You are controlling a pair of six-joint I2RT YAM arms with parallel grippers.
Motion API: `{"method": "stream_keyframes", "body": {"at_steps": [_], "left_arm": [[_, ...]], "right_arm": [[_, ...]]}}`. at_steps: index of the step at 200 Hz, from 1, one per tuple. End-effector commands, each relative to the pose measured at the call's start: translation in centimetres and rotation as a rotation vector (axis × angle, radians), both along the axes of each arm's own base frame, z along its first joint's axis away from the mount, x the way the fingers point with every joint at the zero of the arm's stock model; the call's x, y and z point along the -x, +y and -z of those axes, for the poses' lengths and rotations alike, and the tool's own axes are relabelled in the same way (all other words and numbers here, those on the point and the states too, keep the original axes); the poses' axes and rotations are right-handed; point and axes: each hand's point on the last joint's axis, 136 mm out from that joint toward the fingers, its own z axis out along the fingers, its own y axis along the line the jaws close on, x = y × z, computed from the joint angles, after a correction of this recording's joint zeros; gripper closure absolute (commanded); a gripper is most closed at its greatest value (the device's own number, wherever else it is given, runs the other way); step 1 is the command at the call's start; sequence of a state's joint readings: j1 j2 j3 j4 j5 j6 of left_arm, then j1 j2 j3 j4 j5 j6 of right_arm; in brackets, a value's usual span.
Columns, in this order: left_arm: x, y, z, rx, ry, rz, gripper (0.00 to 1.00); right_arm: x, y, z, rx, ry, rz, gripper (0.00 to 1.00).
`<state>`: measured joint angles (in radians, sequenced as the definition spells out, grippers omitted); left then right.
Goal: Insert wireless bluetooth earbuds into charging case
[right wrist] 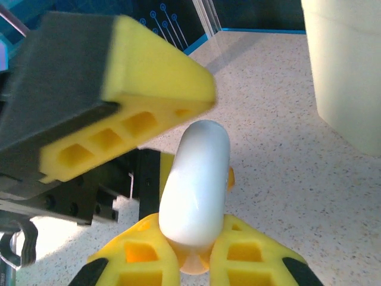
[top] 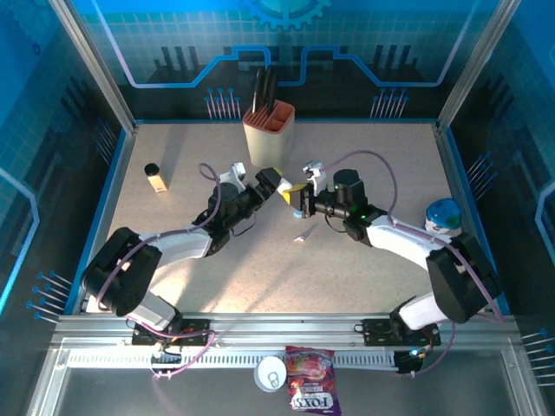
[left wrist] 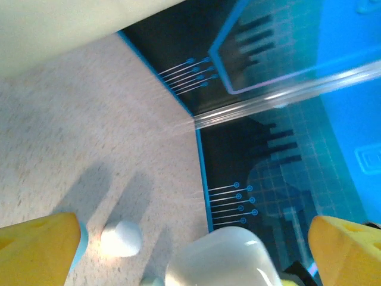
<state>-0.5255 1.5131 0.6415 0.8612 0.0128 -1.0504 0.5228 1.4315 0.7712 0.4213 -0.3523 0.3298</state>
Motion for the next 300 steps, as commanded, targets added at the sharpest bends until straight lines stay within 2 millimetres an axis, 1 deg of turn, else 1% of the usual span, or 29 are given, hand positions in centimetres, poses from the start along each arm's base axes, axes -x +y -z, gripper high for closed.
{"method": "stream_keyframes", "body": {"at_steps": [1, 11, 24, 30, 35, 50, 63, 81, 112, 121, 131, 136, 143, 144, 146, 155, 175, 196, 210, 250, 261, 281, 300], "left_arm": [[1.4, 0.0, -6.1, -0.103, -0.390, 0.071, 0.05], [2.2, -0.5, -7.2, -0.130, -0.502, 0.138, 0.06], [3.1, -0.8, -7.6, -0.160, -0.589, 0.218, 0.06], [3.5, -1.0, -7.7, -0.178, -0.631, 0.251, 0.06], [3.8, -1.1, -7.7, -0.192, -0.666, 0.274, 0.05], [5.1, -1.1, -7.7, -0.231, -0.787, 0.329, 0.05], [5.5, -1.1, -7.2, -0.254, -0.808, 0.375, 0.05], [6.5, -1.3, -6.8, -0.283, -0.861, 0.443, 0.05], [9.6, -2.3, -6.4, -0.311, -0.970, 0.607, 0.06], [10.5, -2.5, -6.3, -0.309, -0.994, 0.657, 0.07], [11.4, -2.8, -6.3, -0.304, -1.015, 0.707, 0.11], [11.9, -2.9, -6.2, -0.301, -1.025, 0.731, 0.14], [12.3, -3.0, -6.3, -0.297, -1.035, 0.755, 0.15], [12.4, -3.0, -6.3, -0.297, -1.037, 0.758, 0.15], [12.5, -3.1, -6.3, -0.296, -1.038, 0.763, 0.15], [12.8, -3.2, -6.3, -0.293, -1.045, 0.776, 0.18], [13.5, -3.6, -6.6, -0.281, -1.060, 0.805, 0.26], [13.9, -4.3, -6.7, -0.262, -1.060, 0.838, 0.29], [14.2, -4.6, -6.6, -0.249, -1.054, 0.866, 0.32], [14.6, -5.1, -6.7, -0.230, -1.043, 0.893, 0.45], [14.5, -5.1, -6.8, -0.229, -1.039, 0.883, 0.47], [14.2, -5.2, -6.9, -0.218, -1.019, 0.882, 0.53], [14.1, -5.3, -6.8, -0.213, -1.010, 0.892, 0.63]], "right_arm": [[1.1, -1.7, -0.9, 0.028, -0.024, -0.014, 0.92], [1.5, -2.4, -1.2, 0.031, -0.025, -0.018, 0.92], [2.0, -3.3, -1.6, 0.019, -0.019, -0.026, 0.93], [2.2, -3.7, -2.3, 0.001, -0.025, -0.037, 0.93], [2.7, -3.9, -2.1, 0.002, -0.002, -0.050, 0.93], [3.9, -4.3, -3.1, -0.014, 0.002, -0.086, 0.93], [5.2, -4.6, -4.3, -0.017, -0.006, -0.127, 0.93], [7.2, -4.6, -6.0, -0.012, -0.027, -0.194, 0.95], [10.1, -4.4, -8.8, -0.034, -0.058, -0.313, 0.96], [10.7, -4.2, -9.5, -0.048, -0.064, -0.343, 0.96], [11.2, -4.0, -10.1, -0.063, -0.067, -0.372, 0.97], [11.3, -3.9, -10.1, -0.069, -0.061, -0.383, 0.97], [11.6, -3.7, -10.0, -0.074, -0.051, -0.403, 0.97], [11.5, -3.7, -10.5, -0.077, -0.063, -0.404, 0.97], [11.5, -3.6, -11.0, -0.080, -0.074, -0.410, 0.97], [11.8, -3.3, -11.4, -0.086, -0.079, -0.437, 0.97], [12.2, -2.5, -11.1, -0.072, -0.075, -0.484, 0.97], [12.6, -1.7, -10.4, -0.037, -0.065, -0.520, 0.97], [12.6, -1.3, -10.0, -0.028, -0.057, -0.531, 0.97], [11.9, -0.9, -8.8, -0.015, -0.030, -0.529, 0.97], [11.8, -0.9, -8.4, -0.009, -0.024, -0.531, 0.97], [11.4, -0.8, -7.8, -0.002, -0.022, -0.518, 0.97], [11.1, -0.7, -7.9, -0.012, -0.032, -0.511, 0.97]]}}
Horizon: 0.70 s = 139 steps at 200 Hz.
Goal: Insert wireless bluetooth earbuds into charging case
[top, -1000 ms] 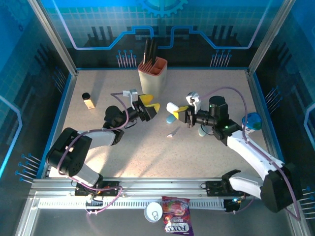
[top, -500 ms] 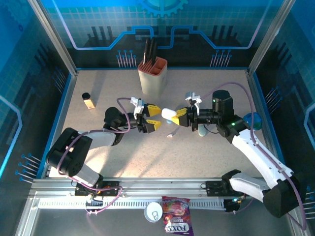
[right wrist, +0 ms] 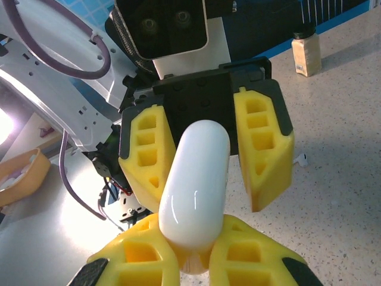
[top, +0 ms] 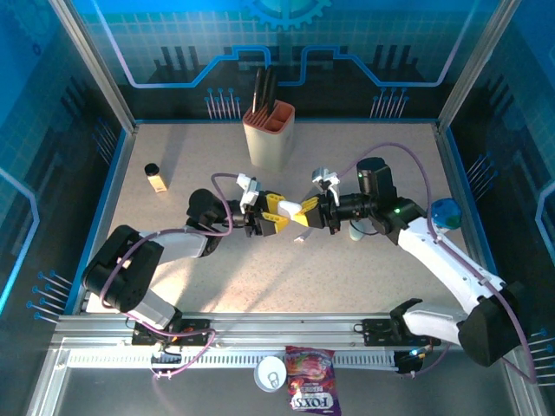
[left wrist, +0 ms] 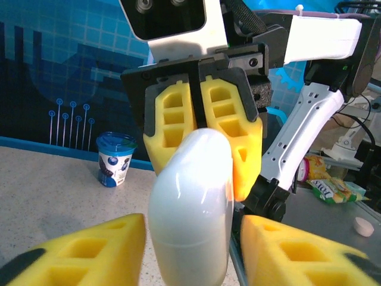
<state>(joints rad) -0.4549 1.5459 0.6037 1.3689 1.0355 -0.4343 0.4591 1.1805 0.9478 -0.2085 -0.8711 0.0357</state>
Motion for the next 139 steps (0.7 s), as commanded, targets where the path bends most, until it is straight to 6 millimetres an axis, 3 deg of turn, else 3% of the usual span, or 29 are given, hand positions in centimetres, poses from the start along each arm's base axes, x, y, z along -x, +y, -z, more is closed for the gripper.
{"method": "stream_keyframes", "body": {"at_steps": [1, 31, 58, 71, 97, 139], "left_arm": [[0.2, -0.3, -0.8, 0.012, -0.029, 0.031, 0.64], [0.4, -0.3, -0.7, 0.009, -0.029, 0.036, 0.86], [0.6, -0.2, -0.6, 0.011, -0.059, 0.026, 0.93], [0.6, -0.1, -0.4, 0.011, -0.080, 0.015, 0.95], [0.4, 0.0, 0.1, 0.007, -0.105, -0.007, 0.97], [0.0, 0.0, 1.4, -0.021, -0.124, -0.042, 0.96]], "right_arm": [[-0.1, 0.5, -0.5, -0.017, -0.035, -0.014, 0.97], [-0.8, 0.4, -0.4, -0.011, -0.044, 0.015, 0.90], [-3.1, -0.2, -0.5, -0.001, -0.016, 0.156, 0.58], [-4.4, -0.6, -0.8, -0.009, 0.012, 0.232, 0.50], [-6.4, -1.5, -1.4, -0.003, 0.025, 0.350, 0.45], [-7.3, -2.5, -2.5, -0.038, -0.024, 0.419, 0.41]]}}
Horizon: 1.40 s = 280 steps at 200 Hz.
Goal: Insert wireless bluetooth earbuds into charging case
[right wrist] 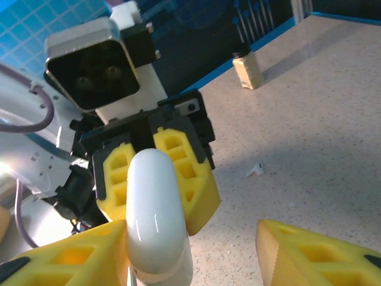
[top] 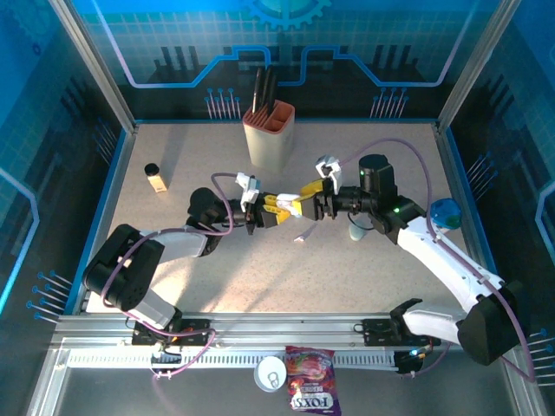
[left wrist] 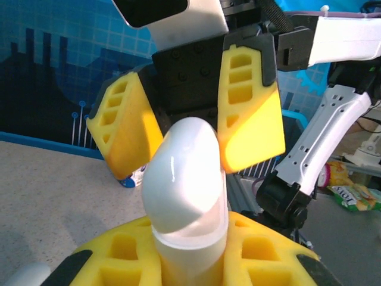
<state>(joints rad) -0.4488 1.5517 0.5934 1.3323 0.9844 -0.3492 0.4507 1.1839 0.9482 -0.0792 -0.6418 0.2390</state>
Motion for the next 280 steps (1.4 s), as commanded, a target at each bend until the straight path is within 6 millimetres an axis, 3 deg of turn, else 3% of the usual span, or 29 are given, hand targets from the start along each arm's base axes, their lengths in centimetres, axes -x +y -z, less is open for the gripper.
{"method": "stream_keyframes", "body": {"at_steps": [1, 56, 108, 120, 145, 213, 280], "left_arm": [[1.1, -0.1, 0.6, -0.016, -0.094, 0.023, 0.97], [0.8, 1.3, 2.0, -0.044, -0.148, -0.062, 0.96], [1.4, 2.6, 3.2, -0.066, -0.228, -0.140, 0.97], [1.5, 2.7, 3.2, -0.069, -0.227, -0.144, 0.97], [1.5, 2.7, 3.3, -0.076, -0.227, -0.149, 0.97], [1.3, 2.6, 3.5, -0.088, -0.204, -0.137, 0.97], [1.6, 2.7, 4.1, -0.103, -0.185, -0.137, 0.96]], "right_arm": [[-2.5, -1.7, -1.8, -0.025, -0.060, 0.149, 0.41], [-3.3, -3.7, -0.5, -0.067, 0.036, 0.231, 0.34], [-3.4, -6.4, 8.3, 0.114, 0.410, 0.417, 0.37], [-2.8, -6.7, 11.4, 0.124, 0.527, 0.456, 0.40], [-2.2, -6.0, 15.0, 0.098, 0.715, 0.472, 0.51], [-1.6, -3.0, 21.6, 0.172, 0.851, 0.453, 0.52], [-1.7, -1.1, 24.5, 0.256, 0.874, 0.409, 0.54]]}}
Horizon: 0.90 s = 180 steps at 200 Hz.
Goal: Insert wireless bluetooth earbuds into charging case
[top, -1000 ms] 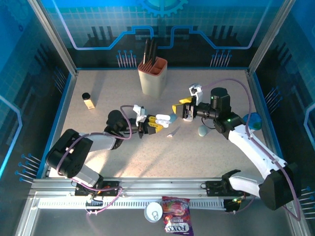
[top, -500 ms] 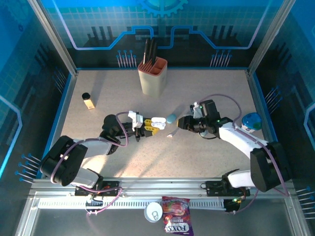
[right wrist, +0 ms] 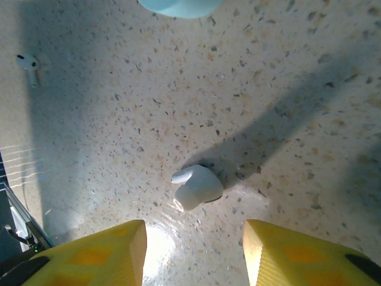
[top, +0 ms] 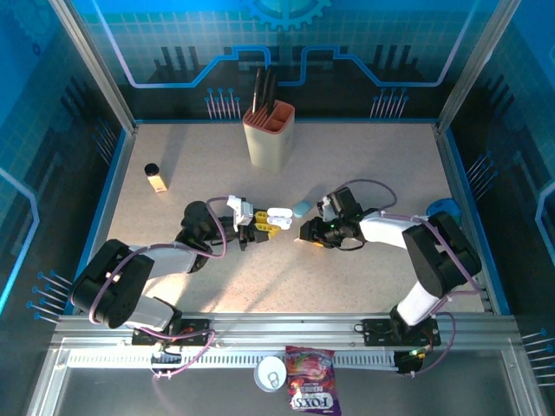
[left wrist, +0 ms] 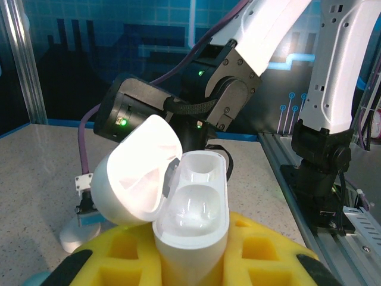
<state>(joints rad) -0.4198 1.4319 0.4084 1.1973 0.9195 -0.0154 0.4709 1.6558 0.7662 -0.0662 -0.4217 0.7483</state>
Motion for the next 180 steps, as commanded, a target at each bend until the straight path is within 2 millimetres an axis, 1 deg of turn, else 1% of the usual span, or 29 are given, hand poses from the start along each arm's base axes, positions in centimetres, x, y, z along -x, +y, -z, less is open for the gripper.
{"method": "stream_keyframes", "body": {"at_steps": [1, 47, 80, 89, 91, 94, 117, 131, 151, 168, 180], "left_arm": [[0.1, 0.3, -0.4, -0.001, -0.042, -0.011, 0.96], [0.2, 0.4, -0.1, -0.007, -0.043, -0.013, 0.96], [0.3, 0.4, 0.1, -0.011, -0.043, -0.013, 0.95], [0.2, 0.4, 0.2, -0.012, -0.043, -0.015, 0.95], [0.2, 0.4, 0.1, -0.012, -0.045, -0.016, 0.95], [0.3, 0.4, 0.2, -0.012, -0.047, -0.016, 0.95], [0.2, 0.7, 0.3, -0.014, -0.038, -0.030, 0.95], [-0.2, 1.2, 0.5, -0.018, -0.015, -0.051, 0.94], [-0.8, 2.7, 0.7, -0.001, -0.037, -0.128, 0.94], [-1.1, 4.0, 0.5, 0.032, -0.061, -0.199, 0.94], [-1.2, 4.7, 0.5, 0.048, -0.063, -0.230, 0.93]], "right_arm": [[-1.0, 1.2, -0.4, -0.005, -0.031, -0.024, 0.54], [-1.0, 1.7, 0.3, 0.008, -0.022, -0.041, 0.60], [-1.5, 2.3, 0.2, 0.014, -0.035, -0.066, 0.60], [-1.2, 2.1, 0.8, 0.028, -0.018, -0.076, 0.60], [-1.8, 2.5, 0.2, 0.019, -0.036, -0.078, 0.60], [-2.0, 2.7, 0.0, 0.016, -0.039, -0.080, 0.60], [-2.3, 3.5, -0.2, 0.010, -0.034, -0.110, 0.63], [-2.2, 4.0, -0.2, 0.014, -0.025, -0.134, 0.64], [-2.1, 4.5, -0.2, 0.035, -0.019, -0.169, 0.65], [-2.2, 4.4, -0.3, 0.093, -0.026, -0.205, 0.65], [-2.1, 4.0, -0.4, 0.176, -0.042, -0.237, 0.65]]}}
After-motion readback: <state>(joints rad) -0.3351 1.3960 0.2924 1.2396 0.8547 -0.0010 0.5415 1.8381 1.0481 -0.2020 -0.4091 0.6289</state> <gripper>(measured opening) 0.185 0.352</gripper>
